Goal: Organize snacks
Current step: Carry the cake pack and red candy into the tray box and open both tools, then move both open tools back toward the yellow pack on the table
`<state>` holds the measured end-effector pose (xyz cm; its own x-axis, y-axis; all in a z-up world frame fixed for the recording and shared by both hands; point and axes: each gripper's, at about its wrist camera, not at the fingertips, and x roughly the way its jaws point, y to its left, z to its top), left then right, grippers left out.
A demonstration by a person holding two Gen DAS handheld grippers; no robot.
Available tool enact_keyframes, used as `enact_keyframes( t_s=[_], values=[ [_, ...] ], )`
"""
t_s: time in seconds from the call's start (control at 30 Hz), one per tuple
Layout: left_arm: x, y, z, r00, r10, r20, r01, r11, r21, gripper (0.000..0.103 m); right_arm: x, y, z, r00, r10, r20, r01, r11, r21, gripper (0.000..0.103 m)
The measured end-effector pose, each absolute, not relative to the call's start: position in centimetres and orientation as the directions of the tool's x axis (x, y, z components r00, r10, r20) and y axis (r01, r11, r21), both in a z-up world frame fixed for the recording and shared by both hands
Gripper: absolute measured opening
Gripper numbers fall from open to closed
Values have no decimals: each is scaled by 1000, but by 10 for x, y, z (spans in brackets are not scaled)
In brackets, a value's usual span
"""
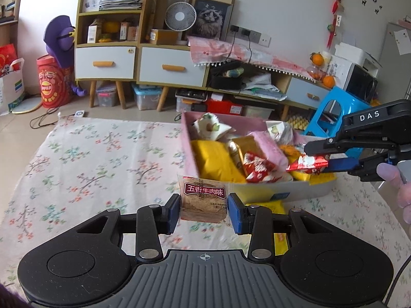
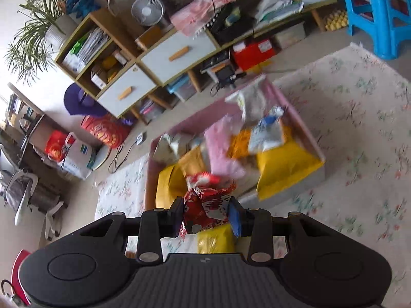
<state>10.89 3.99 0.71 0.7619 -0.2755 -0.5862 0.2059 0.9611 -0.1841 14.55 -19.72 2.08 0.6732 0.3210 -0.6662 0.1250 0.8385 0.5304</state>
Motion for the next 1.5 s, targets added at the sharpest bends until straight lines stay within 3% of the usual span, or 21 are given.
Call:
enact_keyframes(
  t_s=[0.23,0.9,0.97,1.03,1.17,1.5],
  values=[
    [128,17,5,770,-261,-582,184,965,-189,37,160,-208,21,726,279,-629,103,859,501,27],
    [183,-17,-6,778,-231,-585,174,973,-153,39,173,-204,3,706,239,-666,74,911,405,29],
    [183,-16,-6,784,-225,-578,163,974,-158,46,173,-202,4,707,240,-665,65,914,400,32],
    [180,-14,-5,794,-215,-569,153,976,-155,63,172,-201,6,711,235,-663,62,918,392,35],
    [175,-9,1,799,-216,-561,161,976,-147,71,169,-200,9,719,228,-657,61,920,386,55],
    [151,8,11,797,-205,-569,157,979,-133,84,156,-194,16,724,237,-647,38,924,381,73]
  ],
)
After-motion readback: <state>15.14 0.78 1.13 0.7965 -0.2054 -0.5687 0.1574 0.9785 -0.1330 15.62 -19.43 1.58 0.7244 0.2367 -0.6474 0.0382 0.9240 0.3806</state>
